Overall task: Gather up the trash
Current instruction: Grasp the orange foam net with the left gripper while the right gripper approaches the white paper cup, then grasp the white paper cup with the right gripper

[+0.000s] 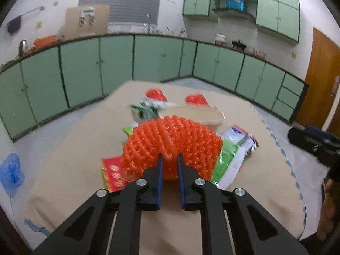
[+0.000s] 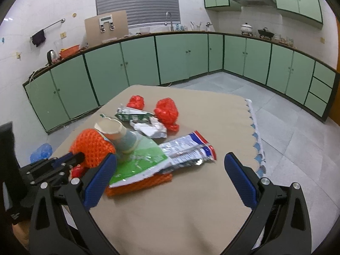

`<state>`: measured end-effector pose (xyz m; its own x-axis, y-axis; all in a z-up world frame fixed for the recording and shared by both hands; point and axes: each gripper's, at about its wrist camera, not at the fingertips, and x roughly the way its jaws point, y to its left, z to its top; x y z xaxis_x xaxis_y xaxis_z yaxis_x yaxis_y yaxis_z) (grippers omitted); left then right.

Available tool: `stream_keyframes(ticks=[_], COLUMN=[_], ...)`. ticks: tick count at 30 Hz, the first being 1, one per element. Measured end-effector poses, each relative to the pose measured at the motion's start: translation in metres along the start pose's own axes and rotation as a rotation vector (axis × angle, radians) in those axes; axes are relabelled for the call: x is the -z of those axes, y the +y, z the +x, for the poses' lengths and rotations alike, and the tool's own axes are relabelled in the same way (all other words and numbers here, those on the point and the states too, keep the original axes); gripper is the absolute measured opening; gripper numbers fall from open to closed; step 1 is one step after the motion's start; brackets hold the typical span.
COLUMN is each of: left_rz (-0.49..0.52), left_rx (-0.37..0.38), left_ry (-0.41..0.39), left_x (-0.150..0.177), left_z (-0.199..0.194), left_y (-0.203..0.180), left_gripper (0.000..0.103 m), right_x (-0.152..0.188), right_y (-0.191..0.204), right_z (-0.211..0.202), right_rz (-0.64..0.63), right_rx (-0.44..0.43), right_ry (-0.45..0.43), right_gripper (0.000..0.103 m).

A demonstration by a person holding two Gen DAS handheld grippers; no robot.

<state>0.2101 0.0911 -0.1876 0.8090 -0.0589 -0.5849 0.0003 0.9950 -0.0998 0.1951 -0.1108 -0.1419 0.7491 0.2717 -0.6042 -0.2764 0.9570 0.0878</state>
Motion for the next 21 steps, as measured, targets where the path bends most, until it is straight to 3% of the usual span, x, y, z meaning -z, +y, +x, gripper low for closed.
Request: stream_keyframes(ticks=[9,11,13,17,21], left_rz=[-0.043,-0.043,-0.035,-0.02,-0.018], left_rx=[-0.041,-0.044,-0.048,-0.054,-0.048], left_ry=[-0.054,-0.064,-0.076,-0.088,-0.101], left_x=[-0.012,-0.014,-0.017,-0.022,-0.027], left_z=[-0.018,-0.018,-0.017,-0.018,-0.018], left_y=[0.039,0.044,0.047,0.05,0.053], left_gripper=[0.011,0.011,0.011,0.011,0.011], right_x=[-0.014,-0.015,-0.017,-0.019,-0.022], right_y=[0.034,0.04,0.045,0.048,0.047], right_z=[0.017,0.025,0.035,0.057,0.074], right_rz=[0.008,0.009,0.009,0.034,0.052], right_rx=[-0.053,-0.062,-0.076,-0.078,-0.078], right_ry=[-0.012,-0.004,0.018,0.043,0.061], right_gripper=[0.097,0.091,0.072,0.065,0.052])
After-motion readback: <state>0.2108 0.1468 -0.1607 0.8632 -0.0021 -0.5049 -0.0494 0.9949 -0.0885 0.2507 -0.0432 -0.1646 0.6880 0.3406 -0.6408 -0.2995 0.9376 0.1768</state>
